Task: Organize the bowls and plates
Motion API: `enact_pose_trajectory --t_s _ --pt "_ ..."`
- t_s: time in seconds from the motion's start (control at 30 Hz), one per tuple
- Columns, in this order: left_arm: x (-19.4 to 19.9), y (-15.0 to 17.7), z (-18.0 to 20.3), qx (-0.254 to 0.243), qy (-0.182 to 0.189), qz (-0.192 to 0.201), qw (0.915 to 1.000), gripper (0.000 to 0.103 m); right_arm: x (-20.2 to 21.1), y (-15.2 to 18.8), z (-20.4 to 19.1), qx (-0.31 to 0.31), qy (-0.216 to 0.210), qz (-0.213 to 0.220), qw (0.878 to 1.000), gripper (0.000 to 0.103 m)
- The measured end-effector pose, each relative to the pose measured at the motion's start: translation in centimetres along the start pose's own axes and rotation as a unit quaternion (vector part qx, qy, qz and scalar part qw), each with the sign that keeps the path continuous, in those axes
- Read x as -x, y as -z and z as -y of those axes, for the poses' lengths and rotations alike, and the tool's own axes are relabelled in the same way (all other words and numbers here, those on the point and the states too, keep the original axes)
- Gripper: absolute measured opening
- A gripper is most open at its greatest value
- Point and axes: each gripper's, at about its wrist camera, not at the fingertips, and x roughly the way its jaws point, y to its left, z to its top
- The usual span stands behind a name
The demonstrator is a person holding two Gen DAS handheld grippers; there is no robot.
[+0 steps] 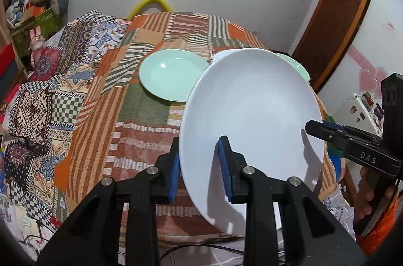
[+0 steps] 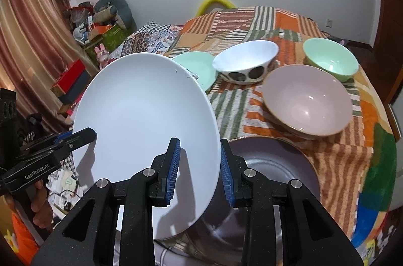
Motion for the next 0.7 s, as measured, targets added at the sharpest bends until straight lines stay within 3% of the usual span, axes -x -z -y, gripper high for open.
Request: enact_pose_trajectory --t_s 0.7 --pt "-4.2 0.7 9.2 -0.068 0.039 -0.057 0.9953 0.028 4.2 4.1 8.1 -0.067 0.038 0.007 0.997 0.029"
